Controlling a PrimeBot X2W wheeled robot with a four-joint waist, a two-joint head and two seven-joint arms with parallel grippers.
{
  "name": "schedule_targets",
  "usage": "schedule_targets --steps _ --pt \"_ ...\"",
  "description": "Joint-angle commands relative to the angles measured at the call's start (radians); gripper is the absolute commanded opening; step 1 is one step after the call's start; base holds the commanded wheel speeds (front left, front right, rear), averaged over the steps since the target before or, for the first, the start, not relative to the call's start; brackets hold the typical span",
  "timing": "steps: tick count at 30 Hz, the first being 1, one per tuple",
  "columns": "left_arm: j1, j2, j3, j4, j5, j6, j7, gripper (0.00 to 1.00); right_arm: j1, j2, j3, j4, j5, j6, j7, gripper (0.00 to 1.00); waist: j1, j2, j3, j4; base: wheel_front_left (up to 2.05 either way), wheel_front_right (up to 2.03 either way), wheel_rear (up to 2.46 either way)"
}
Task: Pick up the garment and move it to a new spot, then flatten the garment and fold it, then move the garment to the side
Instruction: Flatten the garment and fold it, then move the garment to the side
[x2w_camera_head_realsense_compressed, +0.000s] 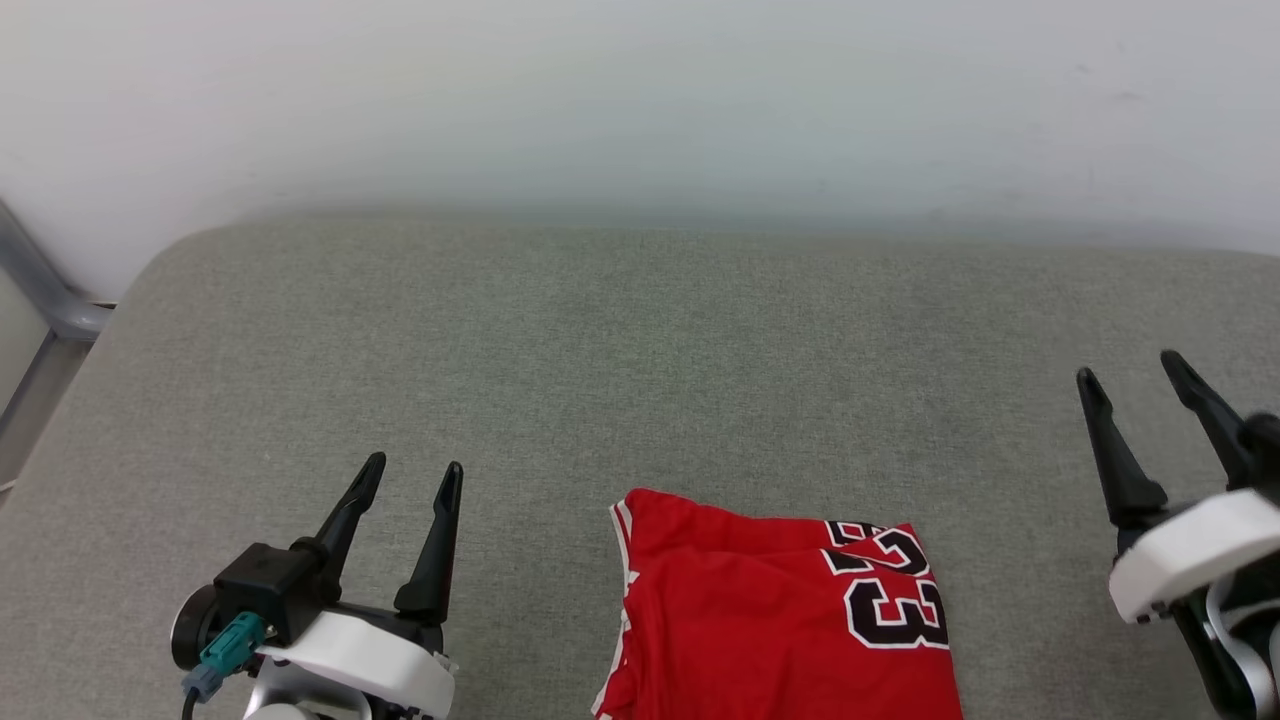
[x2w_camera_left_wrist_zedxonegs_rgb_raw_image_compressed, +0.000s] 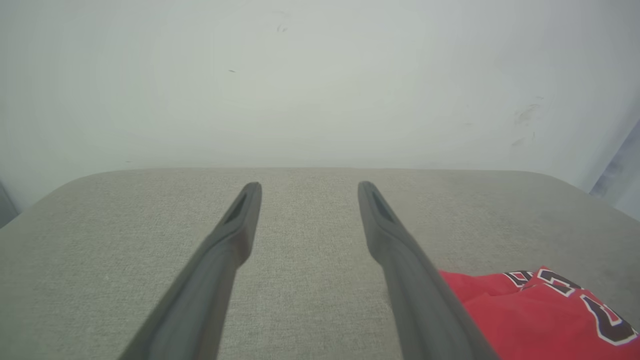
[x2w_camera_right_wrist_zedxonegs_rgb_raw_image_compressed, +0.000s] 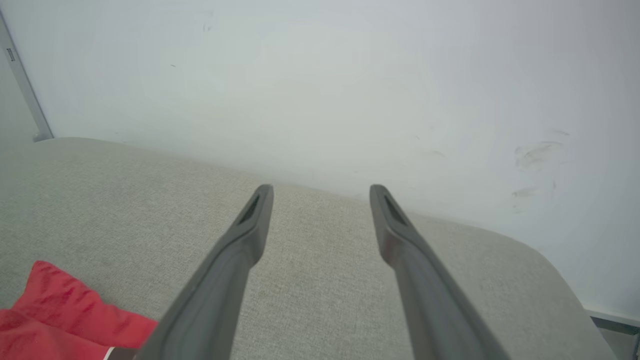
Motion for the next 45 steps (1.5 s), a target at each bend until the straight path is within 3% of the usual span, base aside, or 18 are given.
schedule_targets --steps 1,9,14,36,41,45 --pt "0.016 -0.014 0.015 -0.010 0.015 -0.014 -0.004 1.00 0.041 0.028 -0.029 -0.023 -0.005 -0.001 -0.030 1.00 0.0000 -0.0001 0.005 -0.004 0.00 0.00 0.00" --pt "0.034 -0.071 0.078 -0.027 0.073 -0.062 -0.004 1.00 0.158 0.157 -0.104 -0.086 -0.043 -0.001 -0.104 1.00 0.0000 -0.0001 0.011 -0.012 0.00 0.00 0.00" --pt "0.040 -0.096 0.104 -0.020 0.105 -0.095 -0.004 1.00 0.180 0.188 -0.110 -0.085 -0.061 -0.001 -0.114 1.00 0.0000 -0.0001 0.010 -0.012 0.00 0.00 0.00" --pt "0.050 -0.155 0.160 0.004 0.170 -0.157 -0.005 1.00 0.186 0.190 -0.113 -0.095 -0.053 -0.001 -0.082 1.00 0.0000 -0.0001 0.012 0.011 0.00 0.00 0.00" --pt "0.037 -0.163 0.159 0.007 0.180 -0.163 -0.005 1.00 0.191 0.170 -0.088 -0.096 -0.040 -0.001 0.004 1.00 0.0000 -0.0001 0.029 0.021 0.00 0.00 0.00" --pt "0.026 -0.168 0.159 0.012 0.182 -0.167 -0.005 1.00 0.200 0.155 -0.056 -0.095 -0.008 -0.001 0.152 1.00 0.0000 -0.0001 0.050 0.033 0.00 0.00 0.00"
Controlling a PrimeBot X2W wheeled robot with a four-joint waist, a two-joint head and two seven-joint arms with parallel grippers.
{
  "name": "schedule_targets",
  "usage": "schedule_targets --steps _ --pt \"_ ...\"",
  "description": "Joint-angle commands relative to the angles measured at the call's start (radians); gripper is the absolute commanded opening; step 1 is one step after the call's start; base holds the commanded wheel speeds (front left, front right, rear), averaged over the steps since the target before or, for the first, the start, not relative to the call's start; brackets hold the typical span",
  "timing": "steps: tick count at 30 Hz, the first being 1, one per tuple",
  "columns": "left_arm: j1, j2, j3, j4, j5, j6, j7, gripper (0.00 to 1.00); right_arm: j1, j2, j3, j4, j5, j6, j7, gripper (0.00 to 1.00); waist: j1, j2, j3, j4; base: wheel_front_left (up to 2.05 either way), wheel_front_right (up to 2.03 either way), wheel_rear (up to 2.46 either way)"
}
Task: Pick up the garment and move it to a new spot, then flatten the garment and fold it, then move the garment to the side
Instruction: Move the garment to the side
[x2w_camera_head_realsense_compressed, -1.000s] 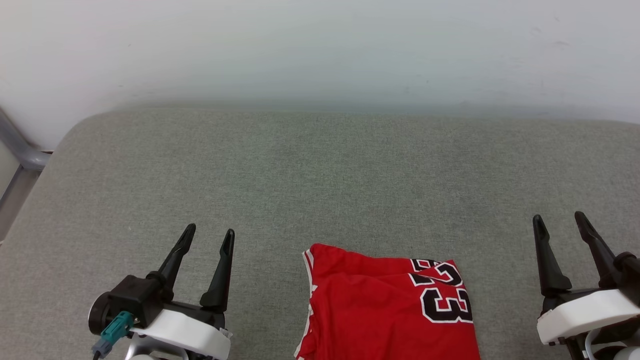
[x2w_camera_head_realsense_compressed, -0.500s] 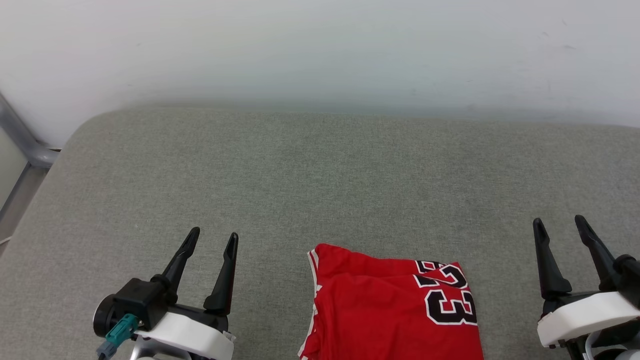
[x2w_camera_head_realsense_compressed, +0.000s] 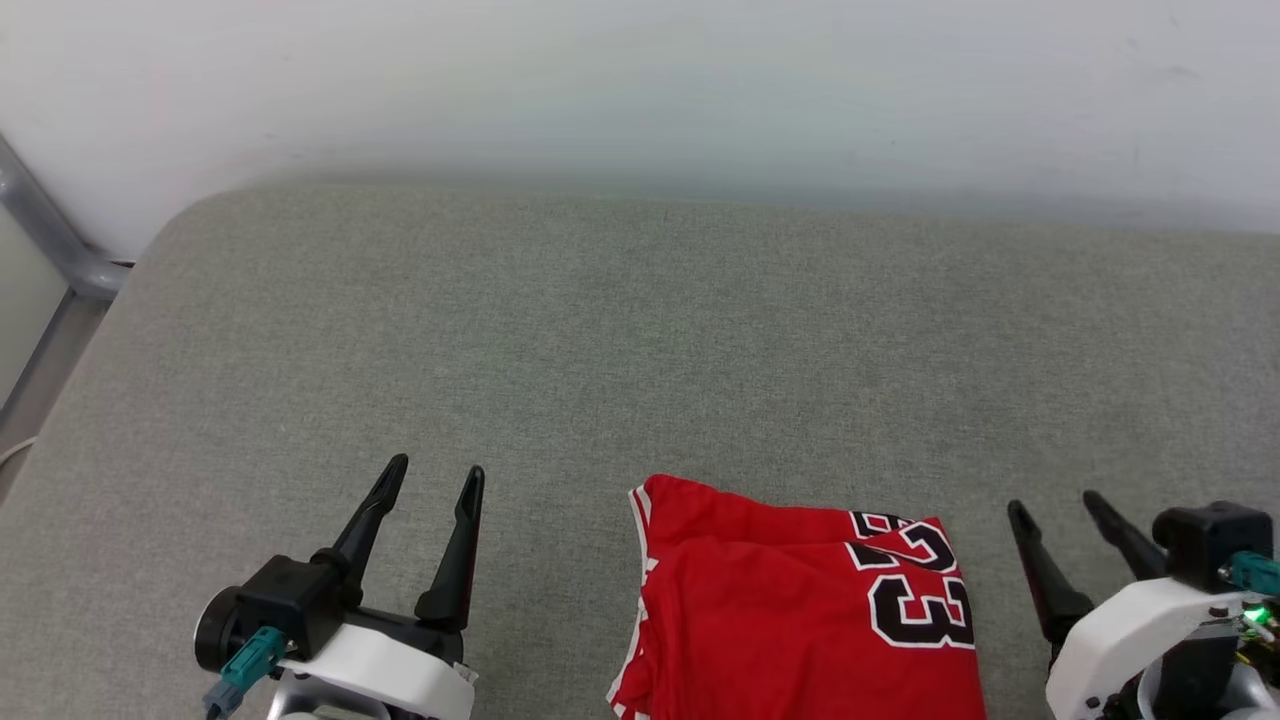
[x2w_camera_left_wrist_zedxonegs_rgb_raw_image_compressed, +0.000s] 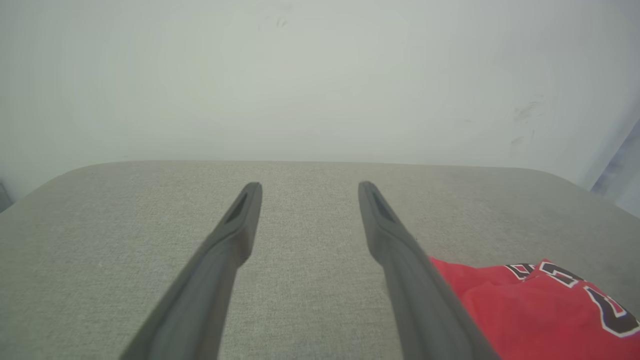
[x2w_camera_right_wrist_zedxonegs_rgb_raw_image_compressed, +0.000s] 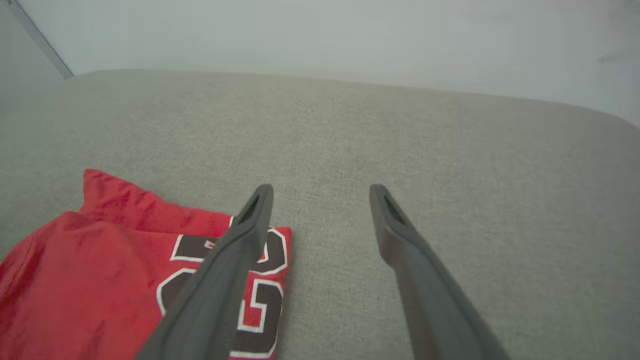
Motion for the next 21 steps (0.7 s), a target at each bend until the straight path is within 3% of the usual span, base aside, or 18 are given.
schedule_targets --steps 1,10,21 --pt "-0.014 -0.006 0.003 0.002 0.003 -0.003 -0.005 1.00 0.015 -0.005 0.012 -0.003 0.018 -0.001 0.047 1.00 0.0000 -0.0001 0.013 0.008 0.00 0.00 0.00" --pt "-0.049 -0.018 -0.009 0.011 0.007 -0.006 -0.005 1.00 0.053 -0.007 0.067 -0.041 0.088 -0.001 0.421 1.00 0.0000 -0.0001 0.079 0.046 0.00 0.00 0.00" --pt "-0.091 -0.023 -0.037 0.018 0.002 -0.008 -0.005 1.00 0.021 0.043 0.066 0.031 0.012 -0.001 0.621 1.00 0.0000 -0.0001 0.132 0.095 0.00 0.00 0.00"
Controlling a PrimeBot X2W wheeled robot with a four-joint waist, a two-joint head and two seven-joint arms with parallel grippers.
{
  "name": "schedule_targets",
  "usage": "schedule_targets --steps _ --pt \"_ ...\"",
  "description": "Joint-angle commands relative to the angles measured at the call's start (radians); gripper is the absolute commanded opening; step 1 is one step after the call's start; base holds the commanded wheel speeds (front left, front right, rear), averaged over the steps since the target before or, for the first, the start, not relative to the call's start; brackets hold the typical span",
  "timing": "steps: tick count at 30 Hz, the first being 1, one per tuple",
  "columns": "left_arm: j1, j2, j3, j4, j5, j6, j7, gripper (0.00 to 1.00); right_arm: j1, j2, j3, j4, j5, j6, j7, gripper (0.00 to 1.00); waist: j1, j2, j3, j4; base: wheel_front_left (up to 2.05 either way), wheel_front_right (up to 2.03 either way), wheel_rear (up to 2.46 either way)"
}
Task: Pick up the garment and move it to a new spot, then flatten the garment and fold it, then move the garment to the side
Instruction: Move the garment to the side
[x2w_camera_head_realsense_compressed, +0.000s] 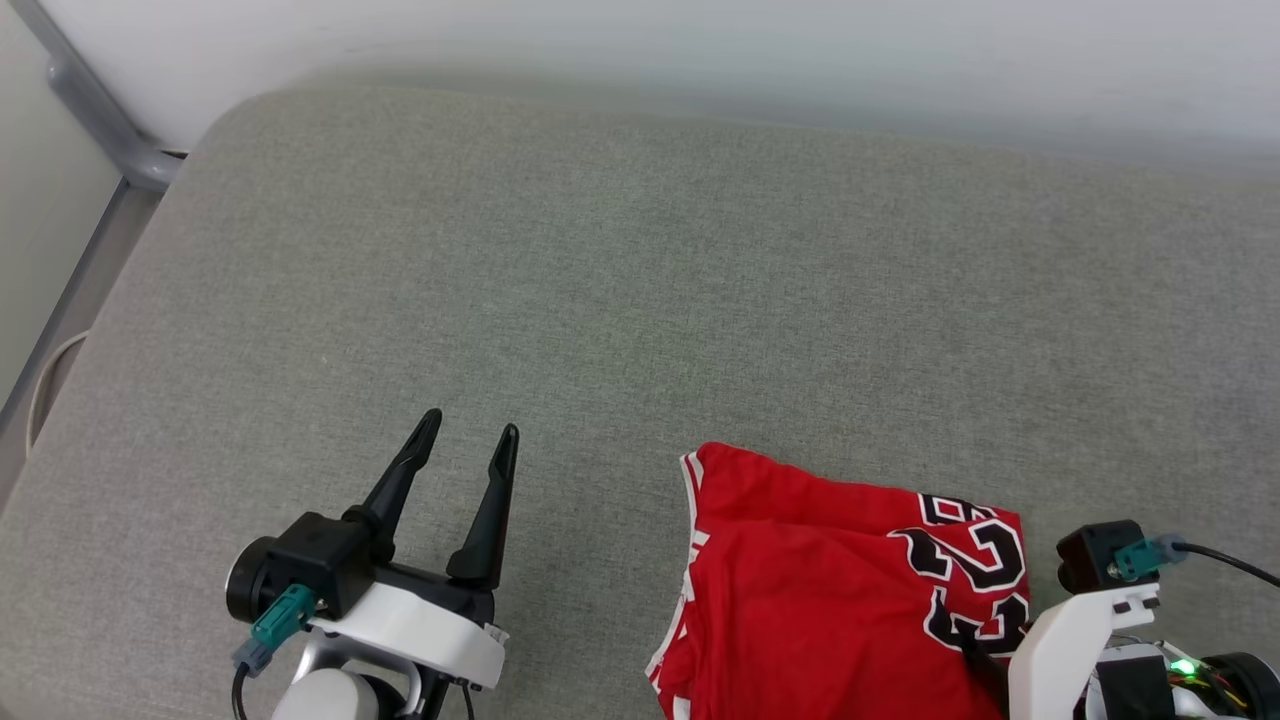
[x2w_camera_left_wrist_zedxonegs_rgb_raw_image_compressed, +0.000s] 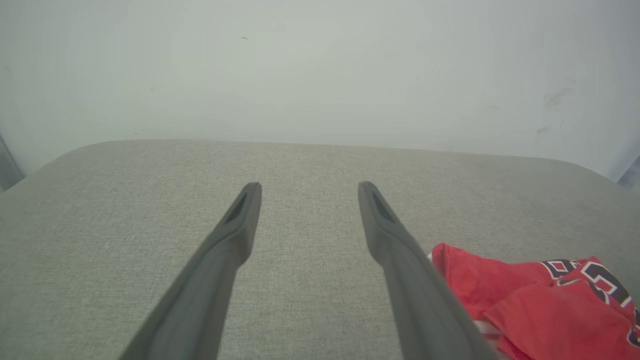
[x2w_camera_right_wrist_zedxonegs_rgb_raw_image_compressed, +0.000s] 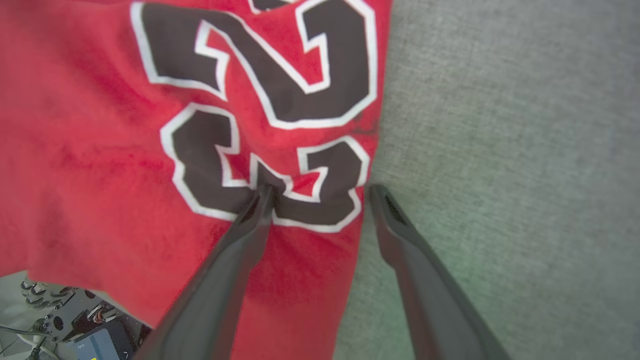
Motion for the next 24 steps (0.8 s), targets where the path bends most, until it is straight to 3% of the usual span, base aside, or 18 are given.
schedule_targets --steps 1,4,6,17,24 --pt "-0.013 0.000 -0.002 0.001 -0.006 -0.001 -0.005 1.00 -0.004 0.006 0.020 0.031 -0.008 0.000 0.018 1.00 0.0000 0.0000 0.010 0.008 0.00 0.00 0.00" --pt "-0.018 0.001 -0.007 0.004 -0.008 -0.001 -0.005 1.00 -0.009 0.013 0.042 0.065 0.003 0.000 0.037 1.00 0.0000 0.0000 0.015 0.014 0.00 0.00 0.00" --pt "-0.018 0.002 -0.008 0.006 -0.008 0.000 -0.005 1.00 -0.014 0.006 0.053 0.076 -0.005 0.001 0.030 0.00 0.0000 0.0000 0.016 0.014 0.00 0.00 0.00" --pt "-0.006 0.018 -0.009 -0.008 -0.007 -0.001 -0.005 1.00 -0.128 -0.135 0.125 0.025 -0.114 -0.001 -0.060 0.00 0.0000 0.0000 -0.016 -0.068 0.00 0.00 0.00" --pt "-0.020 0.035 -0.030 -0.040 0.003 -0.001 -0.005 1.00 -0.222 -0.303 0.222 -0.026 -0.177 -0.001 -0.055 0.00 0.0000 0.0000 -0.001 -0.188 0.00 0.00 0.00"
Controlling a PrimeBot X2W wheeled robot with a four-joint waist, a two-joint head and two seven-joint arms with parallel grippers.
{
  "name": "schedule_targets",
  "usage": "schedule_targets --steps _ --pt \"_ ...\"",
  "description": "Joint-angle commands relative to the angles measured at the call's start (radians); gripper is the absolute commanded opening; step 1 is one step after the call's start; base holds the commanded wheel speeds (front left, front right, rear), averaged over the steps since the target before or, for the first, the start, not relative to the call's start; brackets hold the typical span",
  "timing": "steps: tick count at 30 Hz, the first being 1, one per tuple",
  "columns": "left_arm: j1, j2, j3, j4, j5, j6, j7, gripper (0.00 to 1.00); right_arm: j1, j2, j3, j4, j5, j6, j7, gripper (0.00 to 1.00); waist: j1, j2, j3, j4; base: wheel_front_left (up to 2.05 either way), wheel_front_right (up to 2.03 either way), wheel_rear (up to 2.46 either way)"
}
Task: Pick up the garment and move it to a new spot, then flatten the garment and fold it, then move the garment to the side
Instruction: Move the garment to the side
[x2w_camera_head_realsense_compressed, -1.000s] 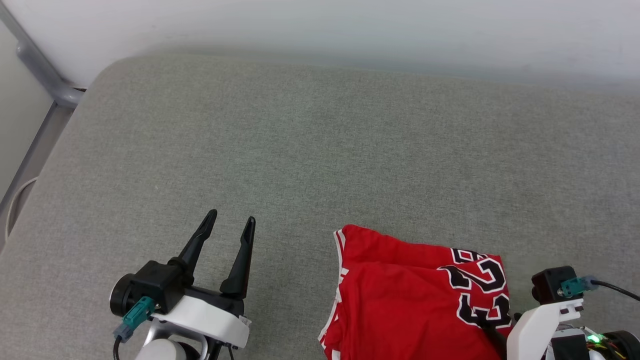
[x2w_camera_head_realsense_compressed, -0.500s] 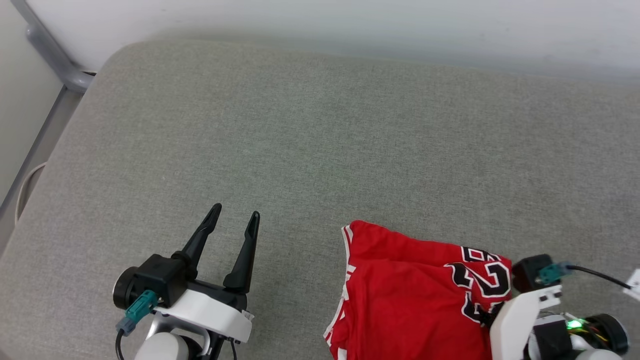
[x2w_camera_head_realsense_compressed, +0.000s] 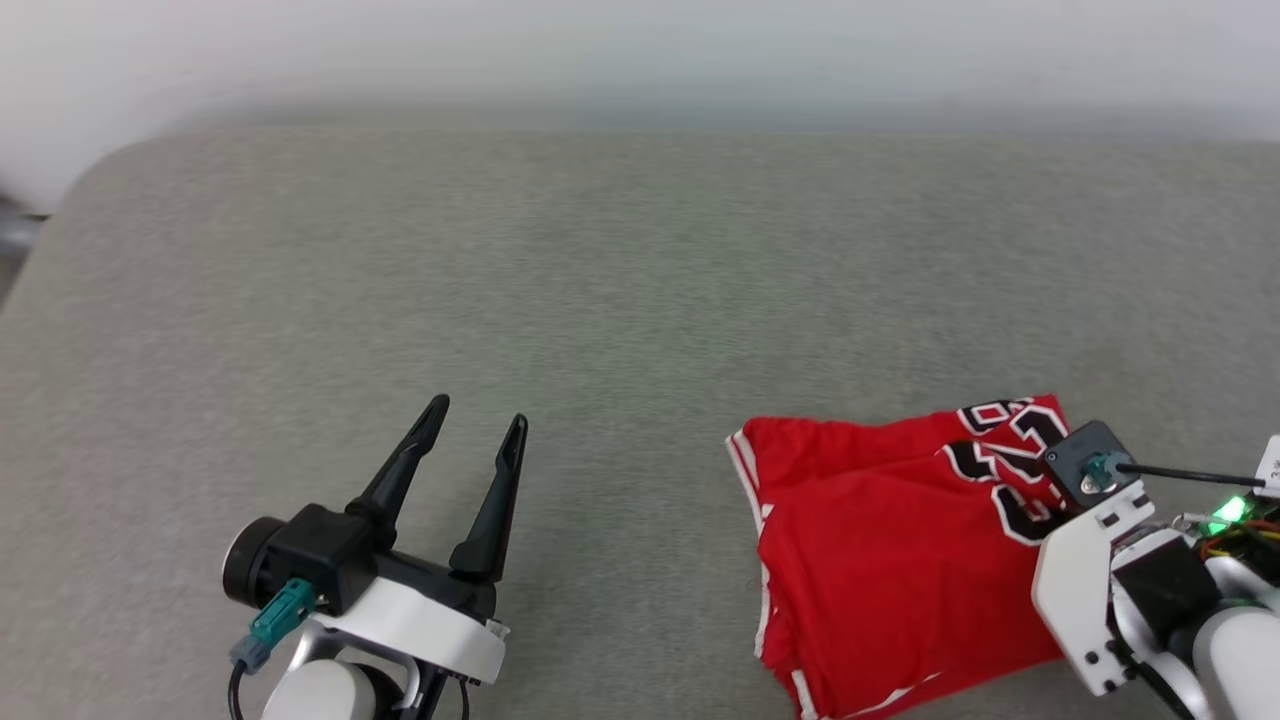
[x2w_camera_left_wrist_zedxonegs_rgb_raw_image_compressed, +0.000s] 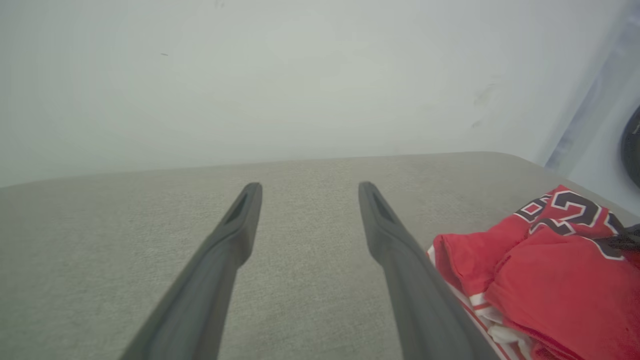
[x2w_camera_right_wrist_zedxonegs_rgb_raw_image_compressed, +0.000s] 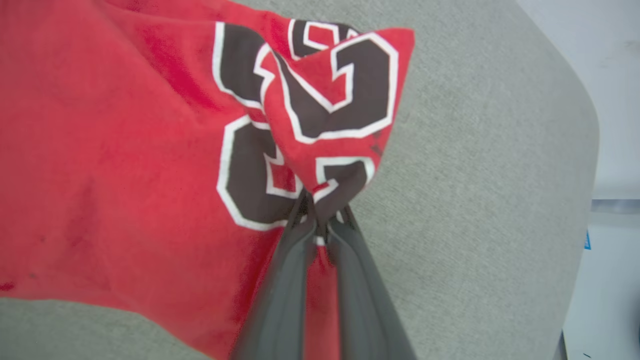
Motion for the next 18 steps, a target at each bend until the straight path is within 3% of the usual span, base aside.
schedule_targets --steps 1,2,7,9,10,18 --pt "-0.016 0.004 -0.008 -0.014 0.002 0.001 -0.005 1.00 -0.031 -0.042 0.017 -0.013 -0.011 -0.002 0.003 0.00 -0.0001 -0.0001 0.018 -0.073 0.00 0.00 0.00" --pt "-0.031 0.016 -0.019 -0.035 0.009 0.001 -0.004 1.00 -0.075 -0.114 0.051 -0.023 -0.015 -0.002 0.012 0.00 -0.0001 -0.0001 0.050 -0.143 0.00 0.00 0.00" --pt "-0.080 0.032 -0.063 -0.075 -0.006 0.001 -0.003 1.00 -0.158 -0.242 0.044 0.015 -0.015 -0.002 -0.025 0.00 -0.0001 -0.0001 0.124 -0.240 0.00 0.00 0.00" --pt "-0.103 0.045 -0.080 -0.089 -0.002 0.001 -0.003 1.00 -0.191 -0.268 0.022 0.052 -0.011 -0.002 -0.048 0.00 -0.0001 -0.0001 0.158 -0.270 0.00 0.00 0.00" --pt "-0.141 0.068 -0.107 -0.110 0.008 0.001 -0.003 1.00 -0.225 -0.312 -0.012 0.121 -0.020 -0.002 -0.095 0.00 -0.0001 -0.0001 0.209 -0.307 0.00 0.00 0.00" --pt "-0.241 0.137 -0.160 -0.202 0.029 0.001 0.042 1.00 -0.304 -0.358 -0.118 0.370 -0.092 -0.002 -0.277 0.00 -0.0001 -0.0001 0.344 -0.341 0.00 0.00 0.00"
